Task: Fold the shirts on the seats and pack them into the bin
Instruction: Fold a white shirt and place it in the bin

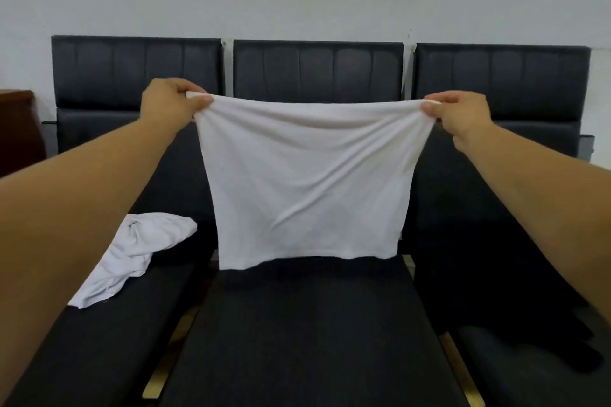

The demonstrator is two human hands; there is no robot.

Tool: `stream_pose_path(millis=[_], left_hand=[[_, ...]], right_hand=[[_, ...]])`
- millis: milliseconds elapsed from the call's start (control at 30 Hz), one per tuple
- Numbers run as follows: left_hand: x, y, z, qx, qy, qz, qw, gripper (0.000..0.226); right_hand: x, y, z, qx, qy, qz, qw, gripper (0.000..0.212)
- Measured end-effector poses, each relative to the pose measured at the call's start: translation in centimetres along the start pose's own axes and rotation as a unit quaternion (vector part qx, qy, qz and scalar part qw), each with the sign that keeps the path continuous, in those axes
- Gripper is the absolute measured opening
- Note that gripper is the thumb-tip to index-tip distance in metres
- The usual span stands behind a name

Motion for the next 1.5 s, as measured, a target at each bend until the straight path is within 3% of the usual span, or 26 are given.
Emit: stream_pose_path(millis=[100,233,433,600,733,833,967,1200,1267,1367,1433,1500], left_hand=[[-0.5,-0.2,-1.1,0.008,0.044,0.011,0.999,0.022],[-0.4,2.5,0.9,-0.005,0.017,0.07,0.997,0.028],[0.2,13.1,9.2,-0.067,-0.05,0.107,0.991,0.021],[2.4,22.4,15.3,-0.048,-0.121,0.205,0.97,0.017],[2.2,25.6,18.7,-0.054,-0.132,0.224,0.964,0.009],[2.4,26.5,20.4,-0.069,-0.119,0.245,0.96,0.018],[1.7,26.0,20.7,-0.089,-0.003,0.217,0.972,0.018],[2.8,27.7,20.3,-0.157,0.141,0.27,0.939,0.014],[3.4,28.5,20.1,-0.186,0.169,0.303,0.919,0.028],[3.9,30.5,19.8,-0.228,0.21,0.395,0.865,0.013],[4.0,31.4,20.3,-0.239,0.205,0.442,0.84,0.041],[4.0,31.7,20.8,-0.242,0.186,0.451,0.839,0.056]], right_hand=[[-1.2,-0.5,2.6,-0.035,-0.012,-0.014,0.999,0.017],[-2.9,2.0,0.8,-0.033,0.031,-0.016,0.999,0.015],[-3.9,12.9,-11.5,0.078,0.082,0.007,0.994,0.004],[-3.1,22.5,-20.5,0.154,0.085,0.08,0.981,0.014],[-2.5,24.8,-22.7,0.203,-0.014,0.131,0.97,0.009],[-2.1,25.0,-22.9,0.226,-0.115,0.141,0.957,0.011],[-1.3,25.0,-22.5,0.224,-0.151,0.164,0.949,0.017],[-1.0,25.2,-21.2,0.215,-0.104,0.199,0.951,0.013],[-0.8,25.5,-20.8,0.217,-0.079,0.246,0.941,0.012],[-0.5,27.2,-20.4,0.243,-0.053,0.344,0.905,0.011],[-0.5,28.4,-20.2,0.26,-0.047,0.388,0.883,0.009],[-0.7,28.8,-20.3,0.263,-0.044,0.396,0.879,0.007]])
Point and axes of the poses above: each hand's wrist, its own y-axis away from the middle knuckle, its own x-axis out of the palm, z = x × y, the point moved 10 cm from there along -y, towards the middle knuckle, and after that the axes turned 3 degrees about -x, right-handed, at the moved point
